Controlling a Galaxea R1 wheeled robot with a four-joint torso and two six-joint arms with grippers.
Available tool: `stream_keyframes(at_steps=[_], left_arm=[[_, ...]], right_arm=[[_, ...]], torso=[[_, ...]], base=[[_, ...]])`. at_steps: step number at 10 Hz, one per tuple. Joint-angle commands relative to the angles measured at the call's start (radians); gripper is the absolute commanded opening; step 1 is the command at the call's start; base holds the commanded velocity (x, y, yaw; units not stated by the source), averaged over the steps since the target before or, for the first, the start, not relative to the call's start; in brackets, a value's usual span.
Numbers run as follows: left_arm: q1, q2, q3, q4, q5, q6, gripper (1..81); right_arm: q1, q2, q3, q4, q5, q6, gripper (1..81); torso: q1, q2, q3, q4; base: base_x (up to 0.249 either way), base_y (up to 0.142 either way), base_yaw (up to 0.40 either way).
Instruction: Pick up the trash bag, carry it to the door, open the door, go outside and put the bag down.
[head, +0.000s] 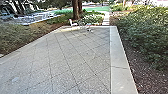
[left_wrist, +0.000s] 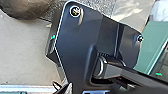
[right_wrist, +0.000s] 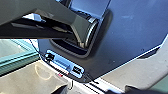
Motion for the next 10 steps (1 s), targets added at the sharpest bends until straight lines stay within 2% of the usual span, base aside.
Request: stream_keyframes(at_steps=[1,2,4,5,6,7,9,10], left_arm=[[0.115,0.04,-0.011,-0.012,-0.017,0.165,81.1],[0.149,0.056,-0.011,-0.009,-0.044,0.181,81.1],[0.207,0.089,-0.011,-0.009,-0.083,0.231,81.1],[0.226,0.098,-0.011,-0.007,-0.09,0.251,81.1],[0.241,0.106,-0.011,-0.009,-0.092,0.282,81.1],[0.256,0.113,-0.011,-0.009,-0.109,0.288,81.1],[0.291,0.141,-0.011,-0.006,-0.216,0.291,81.1],[0.302,0.151,-0.011,-0.006,-0.225,0.3,81.1]], right_arm=[[0.005,0.013,0.013,0.004,-0.071,0.005,81.1],[0.004,0.011,0.013,0.004,-0.069,0.005,81.1],[0.004,0.013,0.013,0.004,-0.069,0.005,81.1],[0.004,0.013,0.013,0.004,-0.069,0.005,81.1],[0.005,0.011,0.013,0.004,-0.069,0.005,81.1],[0.005,0.013,0.014,0.006,-0.069,0.005,81.1],[0.005,0.014,0.014,0.004,-0.069,0.005,81.1],[0.007,0.013,0.014,0.006,-0.069,0.005,81.1]], torso=[[0.0,0.0,0.047,-0.083],[0.0,0.0,0.093,-0.107],[0.0,0.0,0.159,-0.132],[0.0,-0.001,0.197,-0.118],[-0.001,-0.001,0.135,-0.108],[-0.002,-0.002,0.156,-0.113],[-0.003,-0.002,0.168,-0.114],[-0.003,-0.003,0.167,-0.114]], base=[[0.0,0.0,0.0],[0.0,0.0,0.0],[0.0,0.0,0.0],[0.0,0.0,0.0],[0.0,0.0,0.0],[0.0,0.0,0.0],[0.0,0.0,0.0],[0.0,0.0,0.0]])
